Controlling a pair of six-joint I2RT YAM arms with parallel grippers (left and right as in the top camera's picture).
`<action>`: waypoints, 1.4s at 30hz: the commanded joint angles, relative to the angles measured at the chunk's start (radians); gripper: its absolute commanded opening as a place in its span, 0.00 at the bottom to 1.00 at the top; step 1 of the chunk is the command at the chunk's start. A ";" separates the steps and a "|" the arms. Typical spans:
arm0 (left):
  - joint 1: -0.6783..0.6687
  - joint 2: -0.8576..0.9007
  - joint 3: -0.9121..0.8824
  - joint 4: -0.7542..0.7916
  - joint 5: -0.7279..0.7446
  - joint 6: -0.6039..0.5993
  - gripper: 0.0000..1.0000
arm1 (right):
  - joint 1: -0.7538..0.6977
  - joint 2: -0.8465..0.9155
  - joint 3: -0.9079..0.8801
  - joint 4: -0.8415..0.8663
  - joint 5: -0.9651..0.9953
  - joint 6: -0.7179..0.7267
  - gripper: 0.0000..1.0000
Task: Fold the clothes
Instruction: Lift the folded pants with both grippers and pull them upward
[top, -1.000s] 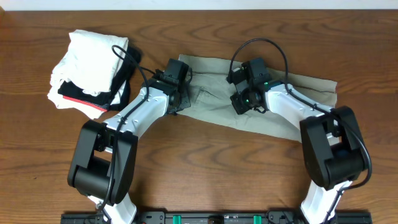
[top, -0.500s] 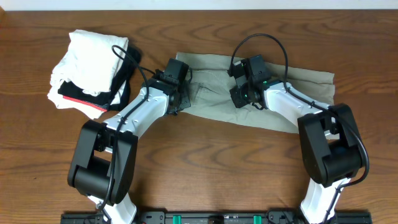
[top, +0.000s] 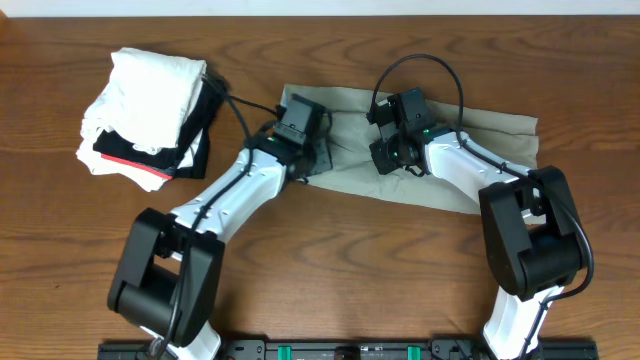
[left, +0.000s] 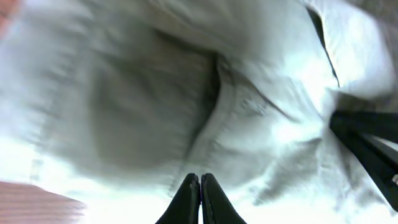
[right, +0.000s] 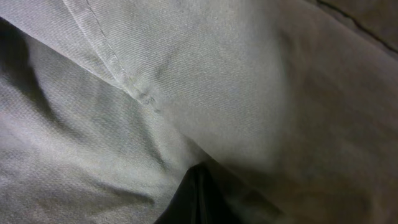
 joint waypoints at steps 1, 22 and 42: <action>-0.005 0.054 0.000 0.001 0.014 -0.054 0.06 | 0.001 0.014 0.013 -0.013 -0.008 0.018 0.01; 0.002 0.169 0.000 -0.003 0.011 -0.057 0.06 | -0.009 0.014 0.013 0.175 0.026 0.087 0.01; 0.002 0.156 0.005 0.021 0.011 0.035 0.06 | -0.109 -0.060 0.067 0.394 0.242 0.156 0.23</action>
